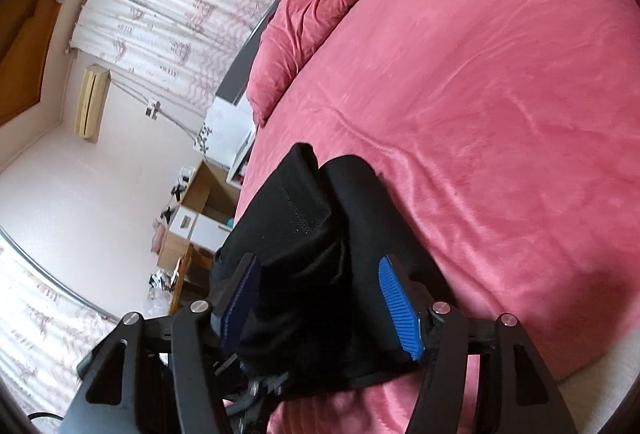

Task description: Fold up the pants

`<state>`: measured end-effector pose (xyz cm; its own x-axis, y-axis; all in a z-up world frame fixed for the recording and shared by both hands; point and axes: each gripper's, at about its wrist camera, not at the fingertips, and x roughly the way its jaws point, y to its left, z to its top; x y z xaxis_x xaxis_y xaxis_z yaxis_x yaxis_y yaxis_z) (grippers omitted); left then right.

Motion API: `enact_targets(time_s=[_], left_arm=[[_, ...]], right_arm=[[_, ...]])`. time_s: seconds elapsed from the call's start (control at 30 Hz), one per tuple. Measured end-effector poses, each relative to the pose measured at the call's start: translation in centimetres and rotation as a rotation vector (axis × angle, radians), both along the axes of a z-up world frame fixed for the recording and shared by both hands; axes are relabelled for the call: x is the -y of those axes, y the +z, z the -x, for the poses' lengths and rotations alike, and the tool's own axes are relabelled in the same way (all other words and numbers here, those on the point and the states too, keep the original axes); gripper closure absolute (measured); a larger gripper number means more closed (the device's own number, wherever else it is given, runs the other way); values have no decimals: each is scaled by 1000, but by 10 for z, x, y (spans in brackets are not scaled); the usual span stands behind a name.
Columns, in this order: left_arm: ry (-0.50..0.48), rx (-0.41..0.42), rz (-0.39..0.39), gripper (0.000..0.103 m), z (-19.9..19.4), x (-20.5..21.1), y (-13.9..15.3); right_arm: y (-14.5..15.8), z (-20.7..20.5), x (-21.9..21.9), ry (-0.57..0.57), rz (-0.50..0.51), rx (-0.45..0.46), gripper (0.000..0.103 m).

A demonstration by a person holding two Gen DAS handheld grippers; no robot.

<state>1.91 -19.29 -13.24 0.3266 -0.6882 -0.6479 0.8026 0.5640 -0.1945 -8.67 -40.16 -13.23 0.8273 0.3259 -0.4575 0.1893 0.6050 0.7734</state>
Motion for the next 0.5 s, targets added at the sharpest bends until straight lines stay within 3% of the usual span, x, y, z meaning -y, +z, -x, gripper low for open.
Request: enact_targets(time_s=[0.2, 0.27, 0.37, 0.5], left_arm=[[-86, -63, 83, 68, 19, -37, 19], [-71, -71, 121, 68, 20, -56, 27], [12, -76, 189, 68, 9, -88, 41], [210, -46, 243, 68, -18, -134, 53]], right_arm=[[-7, -27, -8, 53, 29, -65, 35], [-9, -35, -8, 59, 29, -75, 35], [-11, -42, -8, 70, 14, -81, 33], [-12, -56, -3, 88, 2, -90, 33]])
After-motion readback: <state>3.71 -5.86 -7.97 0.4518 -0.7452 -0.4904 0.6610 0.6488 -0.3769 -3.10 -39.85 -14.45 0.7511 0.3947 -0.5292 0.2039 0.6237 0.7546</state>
